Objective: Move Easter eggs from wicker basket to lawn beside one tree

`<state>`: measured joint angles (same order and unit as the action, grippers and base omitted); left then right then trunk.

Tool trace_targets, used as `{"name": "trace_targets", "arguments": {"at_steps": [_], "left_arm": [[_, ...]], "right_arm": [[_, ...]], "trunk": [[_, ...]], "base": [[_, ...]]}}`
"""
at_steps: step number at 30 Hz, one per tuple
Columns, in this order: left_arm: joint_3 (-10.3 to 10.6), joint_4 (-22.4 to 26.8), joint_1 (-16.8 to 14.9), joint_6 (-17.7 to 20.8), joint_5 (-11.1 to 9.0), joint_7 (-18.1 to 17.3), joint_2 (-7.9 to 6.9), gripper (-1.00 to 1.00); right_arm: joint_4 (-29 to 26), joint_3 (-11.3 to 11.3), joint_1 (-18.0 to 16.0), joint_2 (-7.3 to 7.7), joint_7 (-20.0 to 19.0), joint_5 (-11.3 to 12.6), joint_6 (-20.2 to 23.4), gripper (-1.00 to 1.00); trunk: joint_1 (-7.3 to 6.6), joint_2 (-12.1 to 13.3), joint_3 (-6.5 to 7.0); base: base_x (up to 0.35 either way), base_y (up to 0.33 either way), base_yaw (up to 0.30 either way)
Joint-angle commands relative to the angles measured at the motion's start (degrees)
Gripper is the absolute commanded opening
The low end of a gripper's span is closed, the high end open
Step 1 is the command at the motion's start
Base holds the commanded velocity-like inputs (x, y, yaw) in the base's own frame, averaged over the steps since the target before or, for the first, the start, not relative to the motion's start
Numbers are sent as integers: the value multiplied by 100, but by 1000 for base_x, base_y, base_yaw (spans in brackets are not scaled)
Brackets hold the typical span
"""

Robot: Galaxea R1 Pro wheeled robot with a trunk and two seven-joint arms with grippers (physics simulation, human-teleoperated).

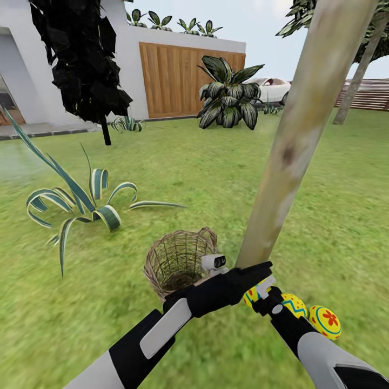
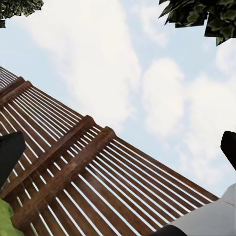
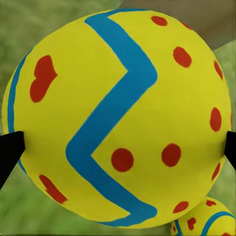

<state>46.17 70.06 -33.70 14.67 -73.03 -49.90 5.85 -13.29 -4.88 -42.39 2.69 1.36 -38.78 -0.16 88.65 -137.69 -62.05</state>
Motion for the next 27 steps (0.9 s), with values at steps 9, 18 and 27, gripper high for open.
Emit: {"name": "trace_targets", "arguments": {"at_steps": [9,18,27], "left_arm": [[-15,12,-5,53,-53,166,-6,100],[-24,366,-5,62,-55,399,-55,100],[36,796,-5,103,-54,465,-36,100]], "right_arm": [[-3,-47,2,-92,9,-52,-2,-100],[-19,-357,2,-39,443,-12,-2,-100],[51,-521,2,-82,595,-4,-228,-100]], "trunk": [[131,-243,-112],[305,-557,-279],[328,-569,-478]], "base": [[0,0,0],[0,0,0],[0,0,0]]}}
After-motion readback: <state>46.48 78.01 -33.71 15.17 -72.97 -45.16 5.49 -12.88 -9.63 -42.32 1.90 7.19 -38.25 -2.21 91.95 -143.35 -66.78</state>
